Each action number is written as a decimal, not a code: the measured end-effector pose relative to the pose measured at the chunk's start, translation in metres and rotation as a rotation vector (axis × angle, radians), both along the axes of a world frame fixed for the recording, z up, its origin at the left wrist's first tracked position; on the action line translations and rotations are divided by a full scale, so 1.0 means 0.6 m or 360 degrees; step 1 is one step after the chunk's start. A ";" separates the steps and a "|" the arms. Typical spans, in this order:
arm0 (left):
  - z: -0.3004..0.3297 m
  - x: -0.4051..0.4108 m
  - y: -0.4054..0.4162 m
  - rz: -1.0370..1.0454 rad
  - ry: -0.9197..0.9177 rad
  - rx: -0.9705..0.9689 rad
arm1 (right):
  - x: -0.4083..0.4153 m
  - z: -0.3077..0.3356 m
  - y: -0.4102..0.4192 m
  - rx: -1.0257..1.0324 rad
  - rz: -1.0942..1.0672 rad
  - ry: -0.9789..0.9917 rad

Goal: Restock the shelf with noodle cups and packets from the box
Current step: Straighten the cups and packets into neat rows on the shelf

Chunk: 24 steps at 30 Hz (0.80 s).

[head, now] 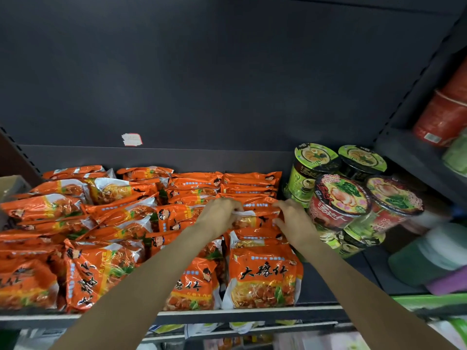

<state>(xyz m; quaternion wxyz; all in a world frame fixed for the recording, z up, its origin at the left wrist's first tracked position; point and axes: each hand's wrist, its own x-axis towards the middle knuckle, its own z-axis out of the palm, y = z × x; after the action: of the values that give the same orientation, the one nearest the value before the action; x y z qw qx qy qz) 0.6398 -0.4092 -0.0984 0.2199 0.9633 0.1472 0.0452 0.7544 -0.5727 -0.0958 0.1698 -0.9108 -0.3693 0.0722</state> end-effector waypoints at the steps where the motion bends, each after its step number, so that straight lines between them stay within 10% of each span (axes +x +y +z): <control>1: -0.003 -0.002 0.001 0.0042 -0.0012 -0.0069 | 0.001 -0.002 -0.002 0.0045 -0.0023 0.0037; 24: 0.002 -0.006 0.024 0.0037 0.0187 -0.0466 | -0.020 0.013 0.049 0.0295 0.0157 -0.0143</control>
<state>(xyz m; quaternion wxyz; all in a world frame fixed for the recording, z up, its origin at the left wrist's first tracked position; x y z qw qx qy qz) 0.6361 -0.3950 -0.0970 0.3486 0.9201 0.1759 -0.0305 0.7422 -0.5433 -0.0878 0.2328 -0.8743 -0.4259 0.0051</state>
